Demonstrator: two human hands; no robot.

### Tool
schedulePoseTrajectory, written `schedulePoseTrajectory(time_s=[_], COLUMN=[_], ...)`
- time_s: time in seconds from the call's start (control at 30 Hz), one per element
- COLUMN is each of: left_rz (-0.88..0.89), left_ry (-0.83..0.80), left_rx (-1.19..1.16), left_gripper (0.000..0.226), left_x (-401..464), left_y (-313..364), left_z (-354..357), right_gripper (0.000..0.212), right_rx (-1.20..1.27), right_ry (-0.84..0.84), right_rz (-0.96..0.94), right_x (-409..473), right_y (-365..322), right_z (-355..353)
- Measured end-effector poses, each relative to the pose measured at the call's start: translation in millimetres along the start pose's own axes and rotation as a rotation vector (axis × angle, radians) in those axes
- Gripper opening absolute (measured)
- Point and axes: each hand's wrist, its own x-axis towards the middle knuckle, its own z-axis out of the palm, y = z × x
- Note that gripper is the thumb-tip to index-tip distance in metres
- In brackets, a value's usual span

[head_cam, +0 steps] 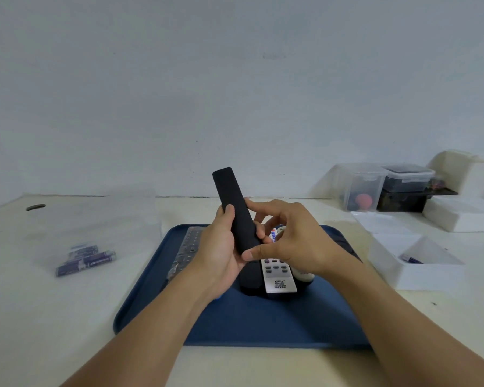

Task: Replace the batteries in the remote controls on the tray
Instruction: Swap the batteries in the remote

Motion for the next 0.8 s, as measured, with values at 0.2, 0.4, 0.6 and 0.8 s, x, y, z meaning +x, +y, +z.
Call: schedulePoseTrajectory(time_s=[0.2, 0.4, 0.6, 0.8], left_rz=[-0.05, -0.179, -0.007, 0.537], left_ry=[-0.127, -0.17, -0.117, -0.32], left_rx=[0.107, 0.156, 0.308, 1.461], left_gripper=[0.055, 0.05, 0.038, 0.064], left_x=[-2, -7, -4, 10], left_y=[2, 0, -14, -24], left_z=[5, 11, 18, -14], right_gripper=[0.056, 0.055, 0.031, 0.042], right_rx=[0.623, 0.73, 0.634, -0.326], right_ry=[-0.094, -0.116, 0.052, 0.389], right_rz=[0.202, 0.212, 0.291, 0.602], right_x=[4, 7, 2, -10], right_y=[-4, 7, -6, -2], right_z=[-37, -32, -44, -80])
